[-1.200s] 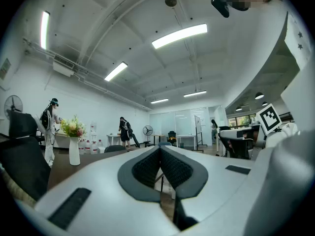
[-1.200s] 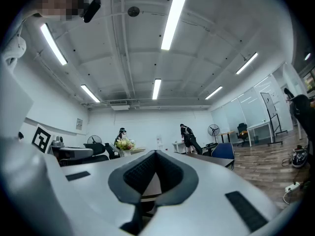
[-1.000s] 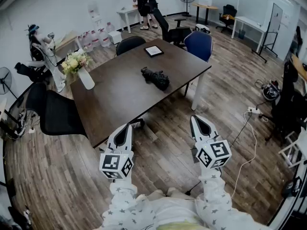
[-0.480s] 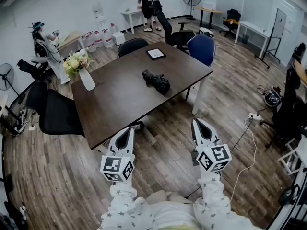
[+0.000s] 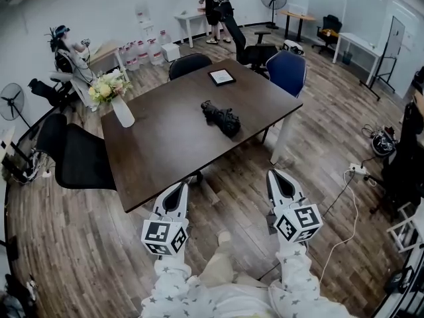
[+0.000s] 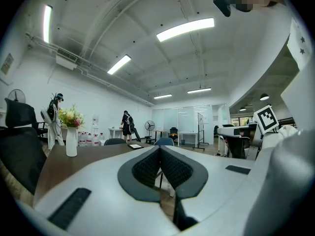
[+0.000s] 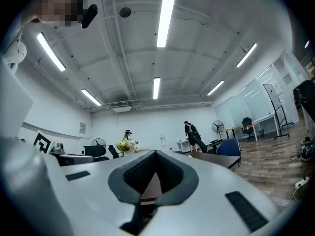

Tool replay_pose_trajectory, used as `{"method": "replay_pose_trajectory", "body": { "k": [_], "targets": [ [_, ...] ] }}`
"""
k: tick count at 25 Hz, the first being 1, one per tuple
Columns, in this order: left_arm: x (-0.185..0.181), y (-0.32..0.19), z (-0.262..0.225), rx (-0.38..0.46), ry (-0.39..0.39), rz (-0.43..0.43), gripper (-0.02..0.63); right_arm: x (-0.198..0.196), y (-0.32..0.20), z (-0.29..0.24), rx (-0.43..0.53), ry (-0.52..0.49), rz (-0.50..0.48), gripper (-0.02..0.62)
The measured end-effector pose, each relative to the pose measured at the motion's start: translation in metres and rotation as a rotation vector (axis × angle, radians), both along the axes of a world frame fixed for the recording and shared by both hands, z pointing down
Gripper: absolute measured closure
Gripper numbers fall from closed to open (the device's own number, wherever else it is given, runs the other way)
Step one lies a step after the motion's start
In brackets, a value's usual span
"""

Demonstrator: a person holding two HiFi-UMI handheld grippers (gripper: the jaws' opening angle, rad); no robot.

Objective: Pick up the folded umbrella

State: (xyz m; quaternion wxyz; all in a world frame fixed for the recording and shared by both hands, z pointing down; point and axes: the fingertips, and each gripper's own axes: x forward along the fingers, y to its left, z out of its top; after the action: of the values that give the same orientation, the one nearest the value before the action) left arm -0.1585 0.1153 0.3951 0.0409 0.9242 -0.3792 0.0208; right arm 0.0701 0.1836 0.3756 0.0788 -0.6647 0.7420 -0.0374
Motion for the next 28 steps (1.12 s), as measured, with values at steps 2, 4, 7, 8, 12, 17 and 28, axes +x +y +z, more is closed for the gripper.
{"method": "replay_pose_trajectory", "body": {
  "k": [2, 4, 7, 8, 12, 17, 28],
  "targets": [
    [0.006, -0.015, 0.004, -0.007, -0.002, -0.002, 0.581, 0.005, -0.016, 0.003, -0.002, -0.004, -0.007, 0.574],
    [0.013, -0.034, 0.008, -0.011, 0.002, -0.005, 0.581, 0.012, -0.036, 0.007, -0.005, -0.013, -0.014, 0.574],
    [0.021, -0.066, 0.011, -0.016, 0.012, -0.014, 0.581, 0.018, -0.072, 0.014, -0.015, -0.016, -0.03, 0.574],
    [0.024, -0.076, 0.011, -0.018, 0.014, -0.016, 0.581, 0.019, -0.084, 0.015, -0.019, -0.017, -0.034, 0.574],
    [0.035, -0.121, 0.009, -0.028, 0.018, -0.016, 0.581, 0.025, -0.133, 0.012, -0.03, -0.024, -0.043, 0.574],
    [0.05, -0.174, 0.009, -0.034, 0.03, -0.015, 0.581, 0.034, -0.186, 0.018, -0.054, -0.028, -0.052, 0.574],
    [0.073, -0.236, 0.021, -0.057, 0.02, 0.012, 0.581, 0.051, -0.25, 0.032, -0.083, -0.047, -0.04, 0.574]
  ]
}}
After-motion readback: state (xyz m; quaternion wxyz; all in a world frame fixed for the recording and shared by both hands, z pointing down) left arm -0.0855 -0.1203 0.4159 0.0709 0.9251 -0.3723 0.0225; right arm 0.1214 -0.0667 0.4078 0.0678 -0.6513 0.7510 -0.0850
